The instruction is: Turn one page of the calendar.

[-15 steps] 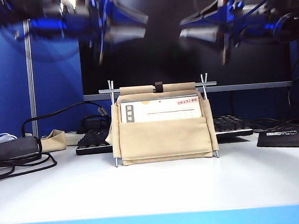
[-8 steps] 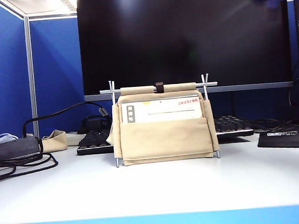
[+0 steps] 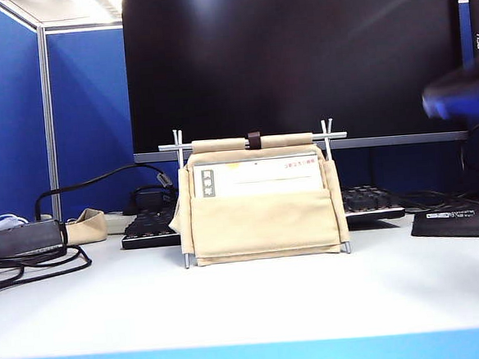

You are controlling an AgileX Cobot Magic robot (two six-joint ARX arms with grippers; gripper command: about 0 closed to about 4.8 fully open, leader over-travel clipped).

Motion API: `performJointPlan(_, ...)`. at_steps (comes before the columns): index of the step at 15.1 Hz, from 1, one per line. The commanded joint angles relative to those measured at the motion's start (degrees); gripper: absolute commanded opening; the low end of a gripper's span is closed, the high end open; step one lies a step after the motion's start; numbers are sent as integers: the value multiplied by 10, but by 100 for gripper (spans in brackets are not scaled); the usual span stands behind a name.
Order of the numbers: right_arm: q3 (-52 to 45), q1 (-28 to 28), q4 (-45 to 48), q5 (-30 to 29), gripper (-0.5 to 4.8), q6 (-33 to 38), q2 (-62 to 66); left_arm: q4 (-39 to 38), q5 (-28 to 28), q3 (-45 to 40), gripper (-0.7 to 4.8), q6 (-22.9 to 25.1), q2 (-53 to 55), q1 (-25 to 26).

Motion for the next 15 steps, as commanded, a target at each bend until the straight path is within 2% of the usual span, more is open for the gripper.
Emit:
performJointPlan(1,0,13,-111,86,-6,-106,-24,37,-5,-72,52,-50,-56,0)
performJointPlan(2,0,28,-191,188,-6,-172,-47,43,-16,-107,52,-46,-69,0)
performJointPlan(3,0,44,-245,261,-6,-227,-68,41,-40,-125,53,-34,-69,0)
performJointPlan(4,0,55,-278,294,-5,-261,-83,43,-38,-137,53,-34,-69,0)
performJointPlan(5,0,62,-301,302,-6,-286,-95,46,-20,-145,53,-31,-69,0)
performJointPlan(6,0,69,-323,301,-6,-291,-109,46,7,-154,53,-22,-69,0)
performJointPlan(8,0,84,-339,298,-6,-290,-127,43,26,-155,53,4,-66,0)
performJointPlan(10,0,88,-349,297,-6,-290,-133,42,8,-155,52,9,-67,0)
performJointPlan(11,0,88,-366,297,-6,-290,-132,39,-17,-155,52,46,-67,0)
performJointPlan(13,-1,87,-391,298,-6,-284,-132,36,-35,-155,41,77,-66,0)
performJointPlan(14,-1,87,-398,297,-5,-269,-130,35,-43,-155,14,80,-66,0)
performJointPlan(15,-1,87,-405,295,-6,-260,-130,35,-45,-155,13,79,-66,0)
